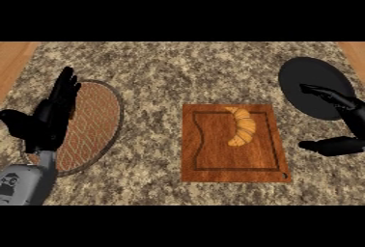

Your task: Pick the croissant from the cutting board and place it in the pan

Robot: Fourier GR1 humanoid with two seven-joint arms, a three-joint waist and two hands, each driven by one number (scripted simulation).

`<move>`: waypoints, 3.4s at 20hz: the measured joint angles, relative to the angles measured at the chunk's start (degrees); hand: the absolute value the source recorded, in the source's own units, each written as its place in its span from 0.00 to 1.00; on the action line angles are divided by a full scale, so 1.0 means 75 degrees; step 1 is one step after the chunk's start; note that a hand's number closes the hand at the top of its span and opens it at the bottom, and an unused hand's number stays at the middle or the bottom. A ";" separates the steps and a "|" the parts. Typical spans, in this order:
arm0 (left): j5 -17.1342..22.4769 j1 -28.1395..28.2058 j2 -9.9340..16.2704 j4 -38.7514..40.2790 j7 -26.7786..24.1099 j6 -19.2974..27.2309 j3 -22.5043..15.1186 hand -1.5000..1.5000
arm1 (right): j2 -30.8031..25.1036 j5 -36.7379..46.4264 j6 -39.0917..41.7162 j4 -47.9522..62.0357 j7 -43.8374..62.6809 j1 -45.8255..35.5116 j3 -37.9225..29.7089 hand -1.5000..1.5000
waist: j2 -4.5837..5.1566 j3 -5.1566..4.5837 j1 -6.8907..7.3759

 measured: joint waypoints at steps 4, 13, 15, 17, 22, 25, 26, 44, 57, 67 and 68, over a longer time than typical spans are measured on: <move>-0.0119 0.0012 -0.0158 0.0184 -0.0148 0.0020 -0.0055 0.50 | -0.0999 0.0490 0.0618 0.0021 0.0194 -0.0520 -0.0004 0.00 | -0.0023 -0.0013 -0.0015; -0.0243 -0.0077 -0.0279 0.0332 -0.0210 -0.0086 0.0098 0.50 | -0.1560 0.1238 0.1735 -0.0440 0.2022 -0.2204 0.0251 0.00 | -0.0049 -0.0020 0.0001; -0.0248 -0.0070 -0.0331 0.0354 -0.0194 -0.0166 0.0149 0.50 | -0.1421 0.1529 0.1762 -0.0454 0.2114 -0.2421 0.0253 0.00 | -0.0049 -0.0019 -0.0005; -0.0246 -0.0172 -0.0309 0.0469 -0.0171 -0.0271 0.0273 0.50 | -0.1207 0.1717 0.1811 -0.0564 0.2407 -0.2649 0.0261 0.00 | -0.0050 -0.0019 -0.0016; -0.0505 -0.0039 -0.0521 0.0338 -0.0175 -0.0174 0.0250 0.50 | -0.0524 0.1834 0.2136 -0.0911 0.3113 -0.2841 0.0336 0.00 | -0.0056 -0.0017 -0.0035; -0.0518 -0.0043 -0.0586 0.0355 -0.0176 -0.0261 0.0308 0.50 | -0.0175 0.1690 0.2511 -0.1204 0.3536 -0.2928 0.0354 0.00 | -0.0059 -0.0017 -0.0045; -0.0539 0.0043 -0.0562 0.0257 -0.0130 -0.0286 0.0325 0.50 | -0.0114 0.1662 0.2614 -0.1382 0.3604 -0.2816 0.0353 0.00 | -0.0063 -0.0018 -0.0050; -0.0930 -0.0097 -0.0848 0.0336 -0.0004 -0.0612 0.0705 0.50 | 0.1169 0.3658 0.2505 -0.1515 0.4714 -0.2145 0.0515 0.00 | -0.0046 -0.0013 -0.0037; -0.1059 -0.0163 -0.0956 0.0321 0.0053 -0.0927 0.1040 0.50 | 0.1817 0.4963 0.2860 -0.0368 0.3839 -0.2398 0.0785 0.00 | -0.0047 -0.0013 -0.0036; -0.1237 -0.0183 -0.1160 0.0565 -0.0153 -0.1004 0.1150 0.50 | 0.2037 0.6386 0.2616 -0.0145 0.3803 -0.2260 0.1247 0.00 | -0.0047 -0.0013 -0.0039; -0.1254 -0.0188 -0.1187 0.0589 -0.0169 -0.1016 0.1150 0.50 | 0.2122 0.6484 0.2686 -0.0121 0.3905 -0.2323 0.1257 0.00 | -0.0047 -0.0012 -0.0041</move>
